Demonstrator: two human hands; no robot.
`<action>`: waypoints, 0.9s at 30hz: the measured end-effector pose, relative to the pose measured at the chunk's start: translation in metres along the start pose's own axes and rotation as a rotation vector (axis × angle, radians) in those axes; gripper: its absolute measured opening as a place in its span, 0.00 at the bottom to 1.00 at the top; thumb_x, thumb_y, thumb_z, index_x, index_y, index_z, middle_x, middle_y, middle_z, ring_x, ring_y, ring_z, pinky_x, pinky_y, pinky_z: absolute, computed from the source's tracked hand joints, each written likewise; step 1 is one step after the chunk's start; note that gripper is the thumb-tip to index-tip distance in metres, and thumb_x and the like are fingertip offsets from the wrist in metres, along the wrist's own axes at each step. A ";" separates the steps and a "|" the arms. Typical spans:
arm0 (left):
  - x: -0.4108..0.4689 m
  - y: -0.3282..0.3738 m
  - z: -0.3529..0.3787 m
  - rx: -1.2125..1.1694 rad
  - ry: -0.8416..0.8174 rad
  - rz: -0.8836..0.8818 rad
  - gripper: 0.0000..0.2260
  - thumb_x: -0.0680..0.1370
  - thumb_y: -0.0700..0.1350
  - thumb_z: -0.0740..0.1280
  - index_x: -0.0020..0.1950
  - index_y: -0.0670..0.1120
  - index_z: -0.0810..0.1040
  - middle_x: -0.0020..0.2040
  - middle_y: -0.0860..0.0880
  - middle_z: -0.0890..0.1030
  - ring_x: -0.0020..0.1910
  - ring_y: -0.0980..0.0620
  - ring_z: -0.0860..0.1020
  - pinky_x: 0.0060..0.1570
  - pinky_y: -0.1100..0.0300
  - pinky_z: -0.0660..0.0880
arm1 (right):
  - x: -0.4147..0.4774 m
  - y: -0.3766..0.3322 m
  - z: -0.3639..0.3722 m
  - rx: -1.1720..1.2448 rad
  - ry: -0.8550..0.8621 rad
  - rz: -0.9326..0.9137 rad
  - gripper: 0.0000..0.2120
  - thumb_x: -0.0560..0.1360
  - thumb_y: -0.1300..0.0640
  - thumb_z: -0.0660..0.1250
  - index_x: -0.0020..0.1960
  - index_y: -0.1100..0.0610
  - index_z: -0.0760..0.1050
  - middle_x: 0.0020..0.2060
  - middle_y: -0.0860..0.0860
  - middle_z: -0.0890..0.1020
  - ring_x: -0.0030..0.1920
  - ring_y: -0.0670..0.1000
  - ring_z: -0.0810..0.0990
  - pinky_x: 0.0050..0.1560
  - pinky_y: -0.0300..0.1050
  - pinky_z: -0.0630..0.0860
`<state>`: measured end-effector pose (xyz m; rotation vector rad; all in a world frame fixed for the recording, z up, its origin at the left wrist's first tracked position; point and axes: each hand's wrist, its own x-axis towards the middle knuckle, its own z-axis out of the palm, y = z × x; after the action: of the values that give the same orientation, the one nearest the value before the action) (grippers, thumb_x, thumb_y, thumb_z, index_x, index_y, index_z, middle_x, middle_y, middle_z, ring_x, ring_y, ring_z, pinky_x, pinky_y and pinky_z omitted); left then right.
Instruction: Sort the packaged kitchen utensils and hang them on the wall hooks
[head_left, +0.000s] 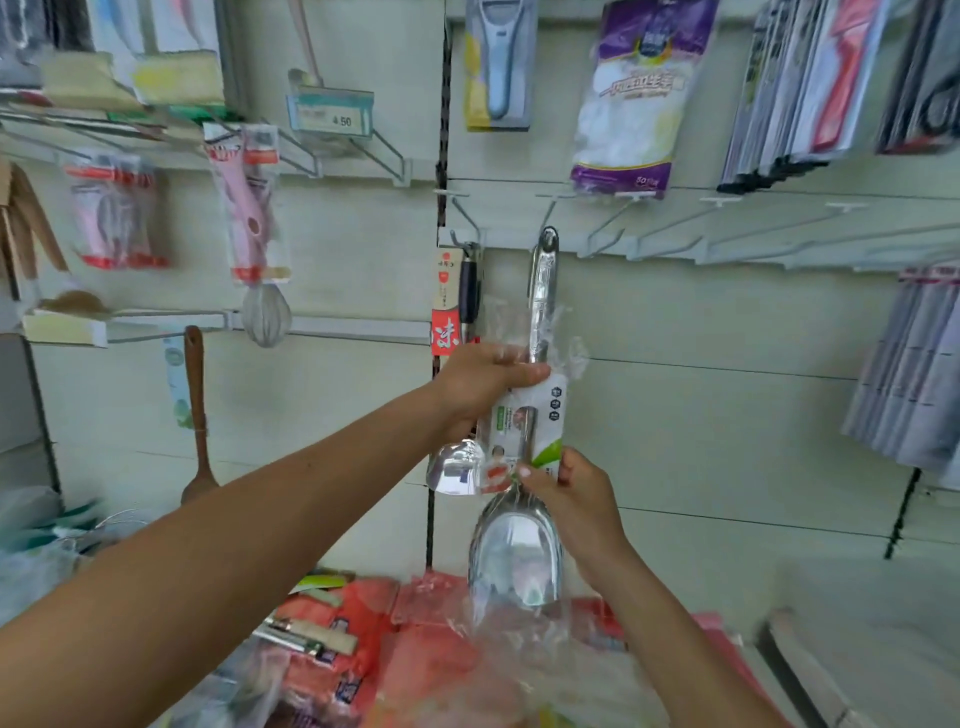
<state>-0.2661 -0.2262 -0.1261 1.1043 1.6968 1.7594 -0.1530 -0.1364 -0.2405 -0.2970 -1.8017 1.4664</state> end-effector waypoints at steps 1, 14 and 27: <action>0.004 0.001 0.001 0.002 -0.002 0.000 0.11 0.75 0.39 0.71 0.57 0.39 0.80 0.49 0.40 0.85 0.49 0.41 0.84 0.51 0.45 0.81 | 0.003 0.000 -0.001 0.011 -0.001 -0.003 0.05 0.75 0.65 0.71 0.43 0.58 0.78 0.38 0.49 0.85 0.38 0.45 0.83 0.39 0.35 0.76; 0.051 -0.017 -0.002 -0.016 0.025 -0.032 0.14 0.74 0.40 0.73 0.58 0.38 0.80 0.50 0.39 0.85 0.50 0.40 0.84 0.54 0.41 0.79 | 0.037 0.022 -0.004 0.012 0.018 -0.006 0.04 0.76 0.62 0.71 0.47 0.54 0.80 0.39 0.47 0.86 0.41 0.44 0.84 0.40 0.35 0.77; 0.122 -0.032 -0.002 0.012 0.107 -0.047 0.13 0.73 0.40 0.74 0.56 0.38 0.80 0.48 0.39 0.85 0.48 0.42 0.84 0.53 0.42 0.80 | 0.109 0.056 -0.010 -0.047 0.046 0.012 0.04 0.76 0.61 0.71 0.43 0.55 0.79 0.35 0.46 0.83 0.38 0.45 0.80 0.44 0.44 0.77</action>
<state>-0.3441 -0.1277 -0.1285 0.9832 1.7829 1.8106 -0.2351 -0.0452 -0.2455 -0.3632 -1.8022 1.4157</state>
